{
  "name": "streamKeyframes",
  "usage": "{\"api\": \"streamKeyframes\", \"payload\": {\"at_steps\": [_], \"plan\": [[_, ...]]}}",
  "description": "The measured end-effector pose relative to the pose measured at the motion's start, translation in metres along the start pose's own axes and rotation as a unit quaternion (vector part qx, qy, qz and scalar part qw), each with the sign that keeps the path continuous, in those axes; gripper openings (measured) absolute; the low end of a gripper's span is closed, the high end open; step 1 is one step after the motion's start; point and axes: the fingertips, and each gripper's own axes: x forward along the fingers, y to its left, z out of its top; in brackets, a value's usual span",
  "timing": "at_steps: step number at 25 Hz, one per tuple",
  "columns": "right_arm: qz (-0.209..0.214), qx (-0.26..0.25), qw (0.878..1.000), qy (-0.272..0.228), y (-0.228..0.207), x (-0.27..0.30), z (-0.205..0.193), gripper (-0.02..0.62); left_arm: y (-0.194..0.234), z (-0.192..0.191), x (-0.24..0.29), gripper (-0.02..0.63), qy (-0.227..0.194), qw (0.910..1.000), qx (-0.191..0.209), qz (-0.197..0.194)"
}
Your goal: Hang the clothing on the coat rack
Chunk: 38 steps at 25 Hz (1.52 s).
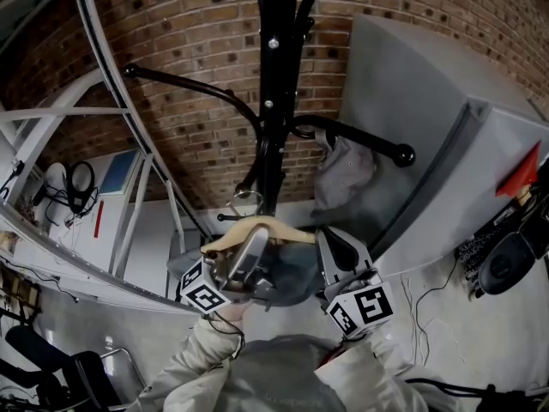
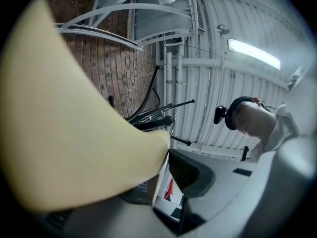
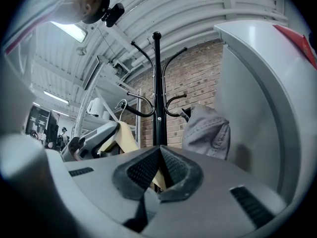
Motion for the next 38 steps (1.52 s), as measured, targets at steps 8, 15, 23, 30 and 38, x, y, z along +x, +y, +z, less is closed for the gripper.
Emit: {"api": "streamKeyframes", "payload": {"at_steps": [8,15,23,30,38], "plan": [[0.004,-0.006,1.000,-0.007,-0.007,0.010,0.005,0.025,0.008,0.007,0.010,0.104,-0.006,1.0000,0.005,-0.004],[0.009,-0.012,1.000,-0.014,-0.012,0.018,0.009,0.025,0.013,0.011,0.017,0.104,-0.010,0.9999,0.010,-0.010],[0.013,-0.019,1.000,-0.018,-0.015,0.026,0.013,0.025,0.019,0.017,0.022,0.104,-0.013,0.9998,0.011,-0.013],[0.014,-0.019,1.000,-0.017,-0.019,0.032,0.010,0.025,0.029,0.018,0.026,0.104,-0.016,0.9998,0.005,-0.014],[0.011,-0.019,1.000,-0.007,-0.026,0.039,0.003,0.025,0.046,0.012,0.025,0.104,-0.016,0.9998,-0.012,-0.005]]}}
